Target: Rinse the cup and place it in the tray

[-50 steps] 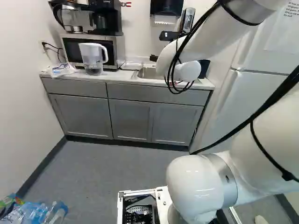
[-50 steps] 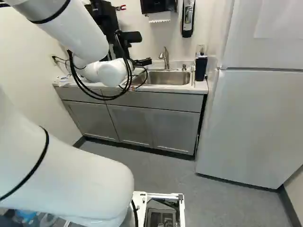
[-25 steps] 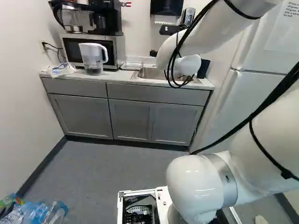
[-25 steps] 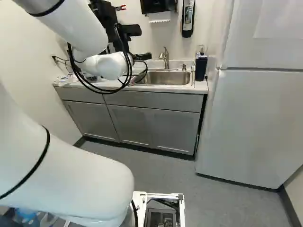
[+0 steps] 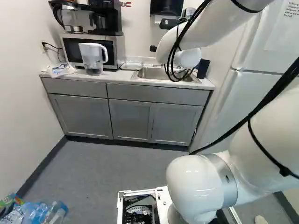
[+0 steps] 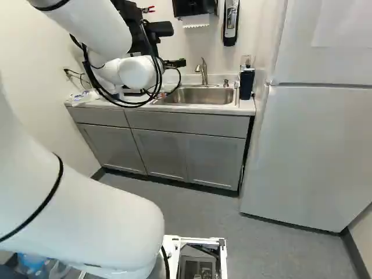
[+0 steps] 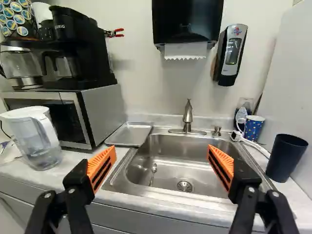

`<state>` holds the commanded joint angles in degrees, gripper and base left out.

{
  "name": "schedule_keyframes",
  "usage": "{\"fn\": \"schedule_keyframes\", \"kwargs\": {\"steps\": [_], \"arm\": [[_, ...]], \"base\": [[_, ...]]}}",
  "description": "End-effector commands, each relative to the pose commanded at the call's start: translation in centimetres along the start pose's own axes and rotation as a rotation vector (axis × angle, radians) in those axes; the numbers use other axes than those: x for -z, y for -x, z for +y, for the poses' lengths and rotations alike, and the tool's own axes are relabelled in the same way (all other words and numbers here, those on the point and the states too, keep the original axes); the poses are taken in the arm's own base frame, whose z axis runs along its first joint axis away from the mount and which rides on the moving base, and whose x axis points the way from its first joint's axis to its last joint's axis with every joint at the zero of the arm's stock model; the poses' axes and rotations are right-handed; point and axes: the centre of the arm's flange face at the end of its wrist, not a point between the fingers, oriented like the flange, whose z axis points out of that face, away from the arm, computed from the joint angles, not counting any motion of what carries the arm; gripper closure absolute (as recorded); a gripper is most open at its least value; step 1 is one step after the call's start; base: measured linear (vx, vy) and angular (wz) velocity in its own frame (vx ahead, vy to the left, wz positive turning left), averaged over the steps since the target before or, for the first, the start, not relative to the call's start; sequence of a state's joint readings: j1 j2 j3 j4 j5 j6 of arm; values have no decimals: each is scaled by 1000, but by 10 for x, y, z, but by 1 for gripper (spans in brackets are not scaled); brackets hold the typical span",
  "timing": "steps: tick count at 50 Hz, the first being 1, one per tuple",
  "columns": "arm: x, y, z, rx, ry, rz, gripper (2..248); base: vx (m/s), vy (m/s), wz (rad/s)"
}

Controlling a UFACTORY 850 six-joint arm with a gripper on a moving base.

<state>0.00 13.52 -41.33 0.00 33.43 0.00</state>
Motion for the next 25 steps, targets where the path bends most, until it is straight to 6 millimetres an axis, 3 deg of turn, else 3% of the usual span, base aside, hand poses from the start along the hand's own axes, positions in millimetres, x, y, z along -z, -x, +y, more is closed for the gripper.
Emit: {"fn": "schedule_keyframes", "kwargs": {"steps": [25], "arm": [[-2,-22,0,0,0,-1,3]], "base": [[0,0,0]]}}
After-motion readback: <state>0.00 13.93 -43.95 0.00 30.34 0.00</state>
